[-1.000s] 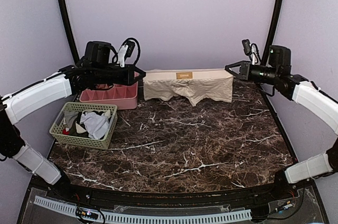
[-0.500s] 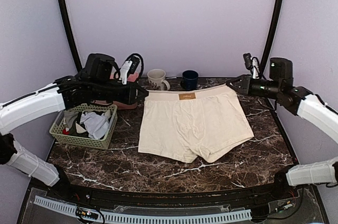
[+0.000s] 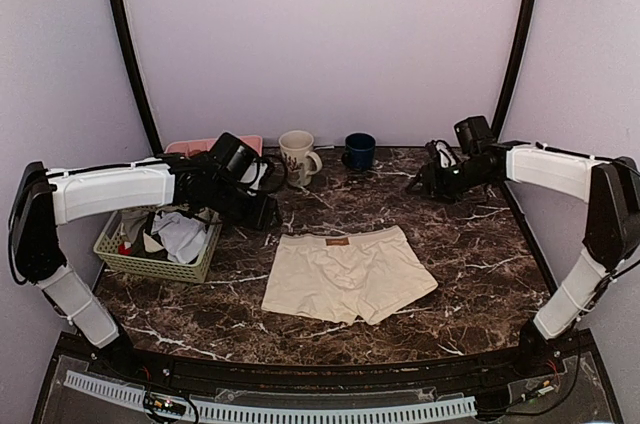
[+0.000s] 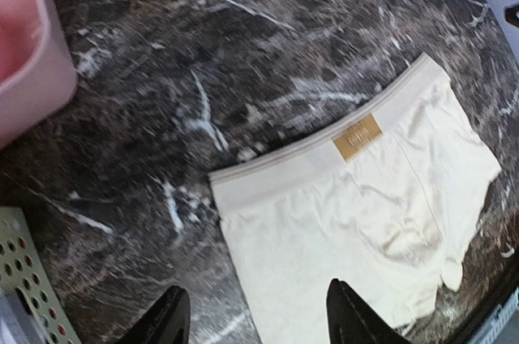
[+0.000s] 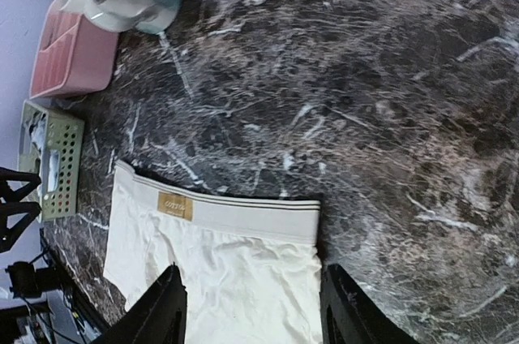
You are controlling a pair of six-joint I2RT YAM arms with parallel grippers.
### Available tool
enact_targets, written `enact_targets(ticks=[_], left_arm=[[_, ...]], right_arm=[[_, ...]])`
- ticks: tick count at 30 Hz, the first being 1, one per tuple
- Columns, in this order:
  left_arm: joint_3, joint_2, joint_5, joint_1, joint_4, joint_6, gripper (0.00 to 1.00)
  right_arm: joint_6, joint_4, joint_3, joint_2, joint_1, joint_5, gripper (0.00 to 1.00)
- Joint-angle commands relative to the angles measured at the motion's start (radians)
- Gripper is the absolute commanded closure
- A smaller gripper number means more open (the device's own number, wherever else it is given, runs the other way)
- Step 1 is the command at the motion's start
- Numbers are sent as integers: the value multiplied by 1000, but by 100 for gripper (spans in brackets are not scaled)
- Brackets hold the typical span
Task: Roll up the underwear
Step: Flatten out the underwear at the center of the board, then move the underwear to the center of the board.
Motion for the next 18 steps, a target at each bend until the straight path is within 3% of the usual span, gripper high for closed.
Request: enact_targets(ticks=[1,5,10,18], left_arm=[[-118,-54,113,-110,37,-5,43],[-149,2,150,-200,54,-40,48],[-167,85,211,-234,95,-86,50],[-132,191,92,-213,-18,-55,55]], right_arm=[[-26,-34,-84,-24,84,-152,53],[-27,-34,-150,-23,153,-201,62],[-64,-44,-218,36,182,-213,74],[-74,-66,-309,120,174,-137,86]])
